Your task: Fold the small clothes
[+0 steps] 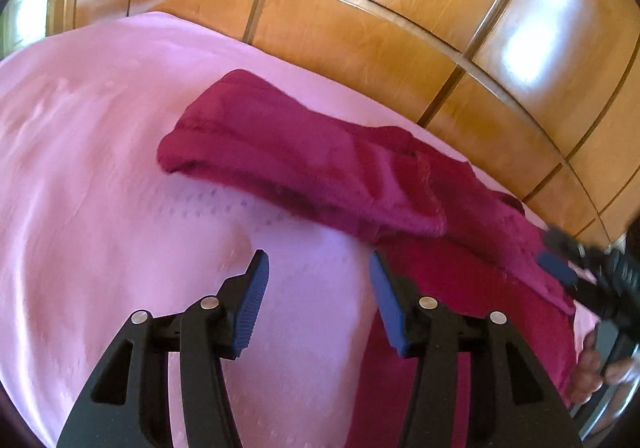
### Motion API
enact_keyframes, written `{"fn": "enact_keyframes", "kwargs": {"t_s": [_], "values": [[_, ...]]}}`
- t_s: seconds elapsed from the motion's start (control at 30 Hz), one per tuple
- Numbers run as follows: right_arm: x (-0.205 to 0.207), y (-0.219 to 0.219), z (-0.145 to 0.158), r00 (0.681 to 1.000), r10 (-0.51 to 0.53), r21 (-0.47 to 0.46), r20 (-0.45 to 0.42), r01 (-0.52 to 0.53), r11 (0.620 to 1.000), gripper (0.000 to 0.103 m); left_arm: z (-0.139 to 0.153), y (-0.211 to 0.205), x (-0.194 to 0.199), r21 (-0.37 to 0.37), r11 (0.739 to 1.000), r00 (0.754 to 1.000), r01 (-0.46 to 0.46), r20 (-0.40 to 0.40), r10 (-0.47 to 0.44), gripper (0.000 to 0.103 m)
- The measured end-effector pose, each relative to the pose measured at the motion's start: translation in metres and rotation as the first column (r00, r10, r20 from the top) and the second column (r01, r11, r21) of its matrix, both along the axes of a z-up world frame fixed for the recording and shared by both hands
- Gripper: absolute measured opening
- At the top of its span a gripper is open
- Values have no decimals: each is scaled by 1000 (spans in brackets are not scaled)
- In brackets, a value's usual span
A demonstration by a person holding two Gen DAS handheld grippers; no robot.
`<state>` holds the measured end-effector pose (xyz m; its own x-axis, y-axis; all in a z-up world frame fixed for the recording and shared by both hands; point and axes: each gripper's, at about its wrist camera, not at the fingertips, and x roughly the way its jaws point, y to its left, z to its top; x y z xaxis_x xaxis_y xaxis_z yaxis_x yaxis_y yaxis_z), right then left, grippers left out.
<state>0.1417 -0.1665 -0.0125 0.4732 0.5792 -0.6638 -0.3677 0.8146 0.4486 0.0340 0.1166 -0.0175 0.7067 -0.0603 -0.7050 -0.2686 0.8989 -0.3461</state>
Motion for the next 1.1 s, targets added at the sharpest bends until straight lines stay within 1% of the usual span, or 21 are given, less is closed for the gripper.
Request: {"fn": "enact_keyframes", "kwargs": {"t_s": [0.07, 0.1, 0.2, 0.23, 0.27, 0.3, 0.33, 0.4, 0.47, 0.53, 0.57, 0.63, 0.73, 0.8, 0.93, 1.07, 1.1], "values": [[9, 27, -9, 995, 59, 52, -75, -55, 997, 63, -3, 1, -7, -3, 1000, 1000, 3, -7, -3, 51], [15, 47, -17, 988, 95, 70, -124, -87, 994, 62, -3, 3, -10, -5, 1000, 1000, 0, -9, 0, 51], [25, 78, -31, 975, 125, 85, -183, -111, 990, 55, -5, 7, -14, -7, 1000, 1000, -14, -15, 14, 51], [30, 89, -37, 966, 143, 102, -214, -123, 987, 46, -5, 8, -14, -10, 1000, 1000, -24, -17, 23, 51], [32, 97, -40, 964, 137, 89, -226, -120, 989, 28, -5, 10, -13, -14, 1000, 999, -27, -17, 27, 51], [33, 102, -41, 968, 119, 65, -222, -107, 992, 19, -4, 12, -13, -21, 999, 999, -32, -15, 31, 56], [33, 106, -38, 971, 109, 54, -211, -100, 994, 8, -5, 12, -12, -27, 999, 999, -39, -11, 38, 61], [28, 110, -24, 982, 107, 38, -155, -102, 994, 7, -2, 14, -10, -39, 998, 999, -54, -6, 54, 63], [20, 111, 1, 993, 108, 4, -56, -108, 994, 7, -3, 12, -3, -44, 997, 998, -63, -12, 62, 63], [16, 110, 21, 995, 98, -36, 30, -97, 995, 6, -3, 7, 6, -48, 997, 997, -68, -25, 67, 63], [14, 107, 31, 994, 89, -49, 66, -86, 995, 6, -3, 5, 10, -48, 996, 997, -73, -28, 71, 63], [13, 98, 50, 990, 64, -48, 128, -59, 997, 6, -2, -2, 20, -47, 995, 996, -84, -37, 82, 70], [10, 77, 73, 974, 16, -67, 225, -1, 998, 6, -4, -10, 35, -43, 994, 994, -98, -55, 95, 70], [12, 60, 81, 965, -16, -72, 261, 36, 997, 5, -5, -15, 44, -9, 994, 991, -113, -74, 112, 71], [12, 1, 92, 940, -110, -95, 324, 147, 985, 5, -10, -23, 62, 73, 986, 982, -147, -111, 155, 71], [14, -57, 83, 917, -220, -111, 333, 269, 957, 4, -12, -32, 65, 136, 980, 979, -146, -121, 163, 70], [13, -74, 78, 904, -258, -122, 340, 314, 941, 4, -13, -33, 65, 144, 979, 979, -144, -123, 162, 70]]}}
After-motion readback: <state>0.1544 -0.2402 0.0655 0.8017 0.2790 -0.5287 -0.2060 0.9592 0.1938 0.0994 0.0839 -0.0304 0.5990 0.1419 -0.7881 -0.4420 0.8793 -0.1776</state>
